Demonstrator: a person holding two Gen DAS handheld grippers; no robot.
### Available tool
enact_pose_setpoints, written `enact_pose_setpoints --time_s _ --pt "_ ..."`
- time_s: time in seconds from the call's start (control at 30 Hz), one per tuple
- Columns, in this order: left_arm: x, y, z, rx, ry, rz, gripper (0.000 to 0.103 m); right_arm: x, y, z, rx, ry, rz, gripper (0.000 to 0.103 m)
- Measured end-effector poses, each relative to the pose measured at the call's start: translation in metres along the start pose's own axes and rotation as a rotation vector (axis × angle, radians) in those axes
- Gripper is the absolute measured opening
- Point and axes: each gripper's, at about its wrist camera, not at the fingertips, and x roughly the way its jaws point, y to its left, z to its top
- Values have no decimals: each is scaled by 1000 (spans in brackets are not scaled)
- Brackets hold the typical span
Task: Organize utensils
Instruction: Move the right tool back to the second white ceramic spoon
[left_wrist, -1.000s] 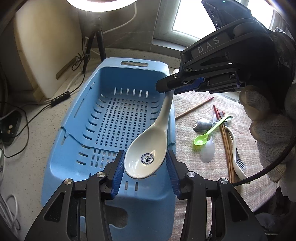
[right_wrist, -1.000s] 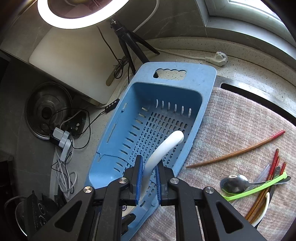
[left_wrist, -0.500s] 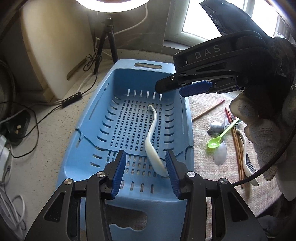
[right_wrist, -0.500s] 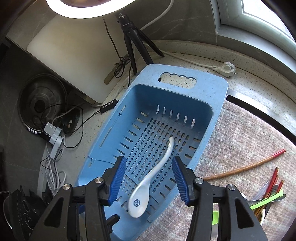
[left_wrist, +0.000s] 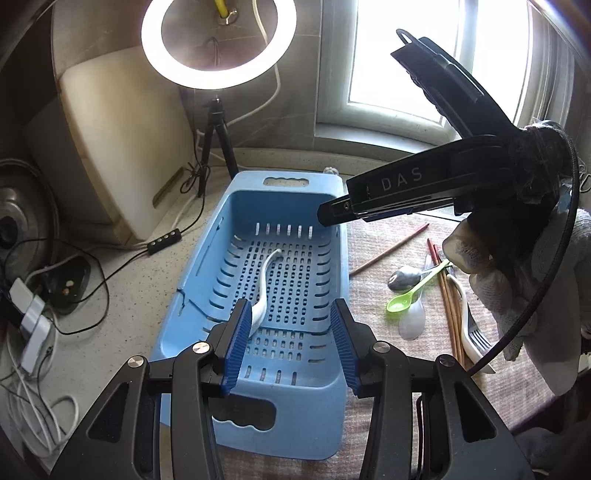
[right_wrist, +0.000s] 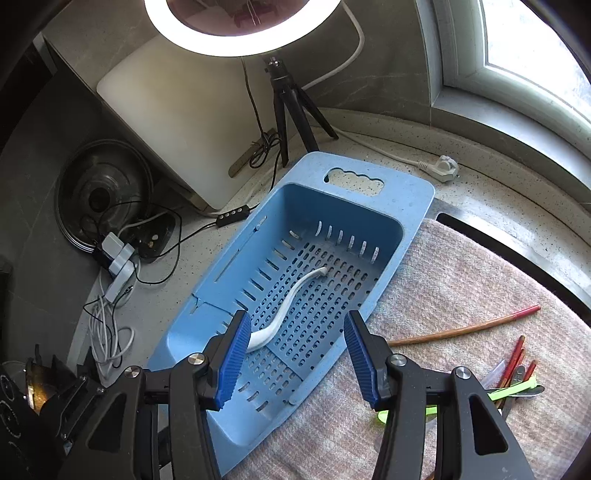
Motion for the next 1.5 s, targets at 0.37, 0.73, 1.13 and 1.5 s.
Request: enact_pose_setpoints --time_s 0.37,0.73,1.13,1.5 --pt "-9 -21 1 21 -14 -9 43 -46 -35 -25 -7 -98 -12 49" --pt "7 -59 -17 60 52 -44 43 -83 -111 -71 129 -62 -49 49" --pt "24 -124 -33 139 132 -175 43 -87 -179 -127 314 -4 40 46" --pt "45 -177 -44 198 210 -263 43 -62 -190 -149 386 44 149 25"
